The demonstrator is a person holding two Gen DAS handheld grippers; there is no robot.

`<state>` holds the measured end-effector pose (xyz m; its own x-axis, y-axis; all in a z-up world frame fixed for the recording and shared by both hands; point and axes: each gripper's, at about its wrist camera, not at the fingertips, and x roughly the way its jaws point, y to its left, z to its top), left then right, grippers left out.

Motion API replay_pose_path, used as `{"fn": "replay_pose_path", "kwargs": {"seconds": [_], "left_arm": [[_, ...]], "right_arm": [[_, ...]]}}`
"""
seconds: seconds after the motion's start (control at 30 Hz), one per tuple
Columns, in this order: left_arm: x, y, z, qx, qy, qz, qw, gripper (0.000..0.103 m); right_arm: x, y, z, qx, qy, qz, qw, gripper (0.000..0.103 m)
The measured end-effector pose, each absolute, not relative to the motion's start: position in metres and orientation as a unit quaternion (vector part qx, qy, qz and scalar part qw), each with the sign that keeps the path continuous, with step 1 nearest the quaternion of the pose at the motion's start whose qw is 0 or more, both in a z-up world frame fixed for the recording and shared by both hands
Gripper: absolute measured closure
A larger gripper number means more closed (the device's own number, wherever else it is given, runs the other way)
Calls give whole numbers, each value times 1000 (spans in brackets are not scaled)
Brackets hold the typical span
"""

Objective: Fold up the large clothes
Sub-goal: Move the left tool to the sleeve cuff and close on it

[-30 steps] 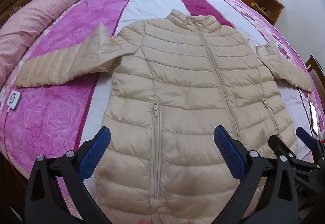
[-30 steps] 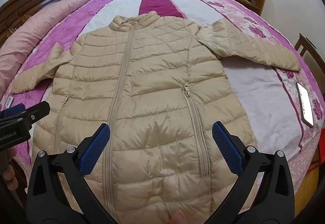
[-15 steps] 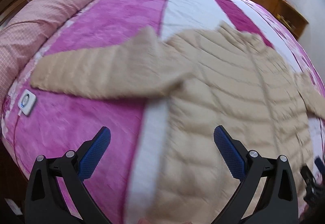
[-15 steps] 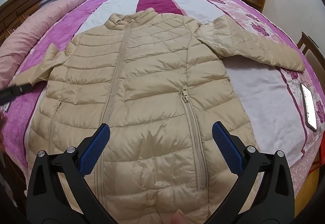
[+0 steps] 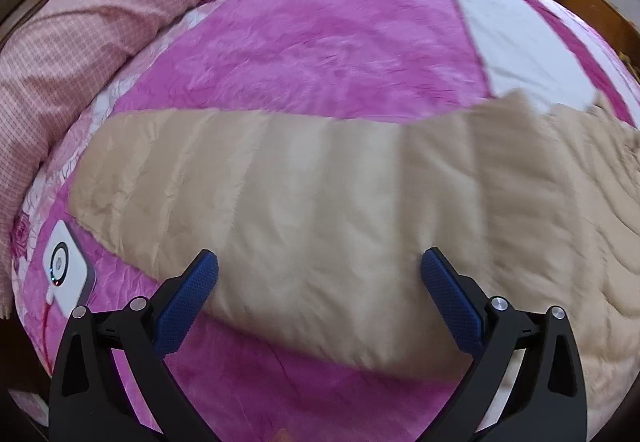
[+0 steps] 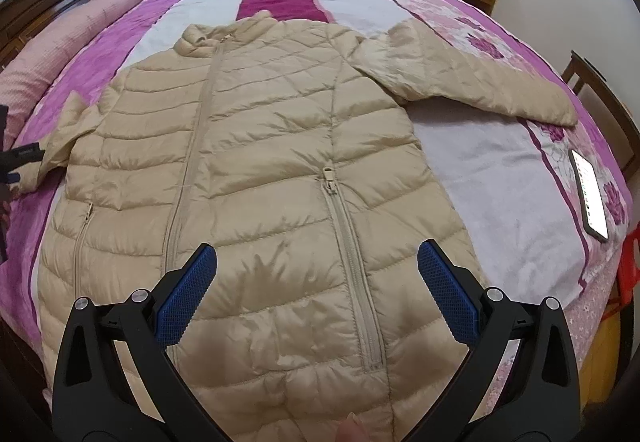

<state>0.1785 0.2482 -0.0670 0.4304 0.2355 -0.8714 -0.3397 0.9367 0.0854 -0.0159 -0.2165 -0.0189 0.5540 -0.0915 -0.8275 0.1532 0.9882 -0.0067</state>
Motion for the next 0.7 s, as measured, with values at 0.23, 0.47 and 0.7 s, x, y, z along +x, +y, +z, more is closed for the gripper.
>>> {"fn": "replay_pose_path", "kwargs": {"seconds": [0.23,0.47,0.7], "left_arm": [[177,259,-88,-61,489,175,852,5],[147,264,-81,-64,462,221,856,5],[155,285,-100,-129,481,217,840,5]], "right_arm": [[-11,-217,-26,27,482,-68,873,3],[-6,-206,-36,20,492,-49,869,3],[-4,-196,-41,20,499,-26,866,3]]}}
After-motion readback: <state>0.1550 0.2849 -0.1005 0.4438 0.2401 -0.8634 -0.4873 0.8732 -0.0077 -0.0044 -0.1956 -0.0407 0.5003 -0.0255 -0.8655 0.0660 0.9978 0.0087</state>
